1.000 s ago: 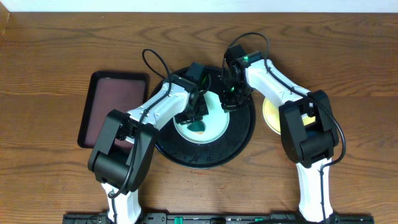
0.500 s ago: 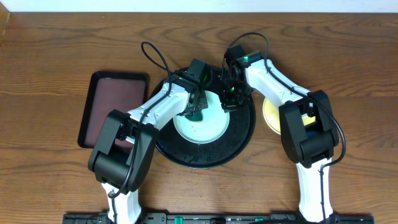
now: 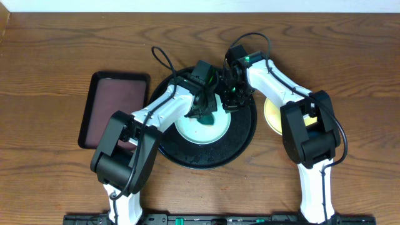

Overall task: Clean dirty plates on tray and stack at the side
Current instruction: 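Scrub the red-stained green plate with the sponge in the left gripper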

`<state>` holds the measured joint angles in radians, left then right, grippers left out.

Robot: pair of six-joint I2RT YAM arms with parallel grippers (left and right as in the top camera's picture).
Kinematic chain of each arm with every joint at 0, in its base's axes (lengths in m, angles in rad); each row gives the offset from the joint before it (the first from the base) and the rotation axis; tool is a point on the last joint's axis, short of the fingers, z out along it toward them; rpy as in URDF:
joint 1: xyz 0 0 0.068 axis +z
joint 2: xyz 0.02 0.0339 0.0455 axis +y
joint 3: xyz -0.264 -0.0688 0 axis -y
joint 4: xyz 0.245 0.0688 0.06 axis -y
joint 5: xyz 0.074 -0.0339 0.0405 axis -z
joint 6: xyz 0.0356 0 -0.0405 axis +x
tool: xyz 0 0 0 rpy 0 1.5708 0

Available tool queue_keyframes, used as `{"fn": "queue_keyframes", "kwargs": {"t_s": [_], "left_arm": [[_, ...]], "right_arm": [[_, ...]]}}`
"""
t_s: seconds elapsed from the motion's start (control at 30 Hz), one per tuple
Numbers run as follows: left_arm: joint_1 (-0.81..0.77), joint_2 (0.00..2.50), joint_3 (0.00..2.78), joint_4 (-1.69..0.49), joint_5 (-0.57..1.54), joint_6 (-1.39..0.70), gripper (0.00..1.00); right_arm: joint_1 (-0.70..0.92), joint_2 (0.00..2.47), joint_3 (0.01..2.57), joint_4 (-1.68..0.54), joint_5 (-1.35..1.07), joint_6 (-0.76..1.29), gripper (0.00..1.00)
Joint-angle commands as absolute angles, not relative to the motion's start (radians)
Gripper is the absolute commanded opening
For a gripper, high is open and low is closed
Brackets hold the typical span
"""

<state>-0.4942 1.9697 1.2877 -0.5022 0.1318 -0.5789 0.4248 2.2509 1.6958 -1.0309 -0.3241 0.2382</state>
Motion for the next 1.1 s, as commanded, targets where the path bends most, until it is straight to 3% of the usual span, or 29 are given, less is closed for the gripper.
{"fn": "queue_keyframes", "kwargs": {"t_s": [0.0,0.2,0.5,0.83,1.07], "left_arm": [[-0.49,1.975,1.279,-0.482,-0.15,-0.558,0.08],[-0.49,1.979,1.279,-0.489,-0.258,-0.558,0.08],[-0.488,1.972,1.288,-0.588,0.119,-0.381,0.07],[-0.489,1.951,1.332,-0.884,0.127,-0.451,0.08],[-0.494,1.961,1.33,-0.768,0.111,-0.564,0.07]], "right_arm": [[0.432,2.293,1.687,-1.021,-0.296,0.25,0.01],[0.432,2.293,1.687,-1.021,-0.297,0.25,0.01],[0.432,2.293,1.687,-1.021,-0.297,0.25,0.01],[0.432,2.293,1.687,-1.02,-0.297,0.25,0.01],[0.432,2.293,1.687,-1.018,-0.297,0.25,0.01]]}}
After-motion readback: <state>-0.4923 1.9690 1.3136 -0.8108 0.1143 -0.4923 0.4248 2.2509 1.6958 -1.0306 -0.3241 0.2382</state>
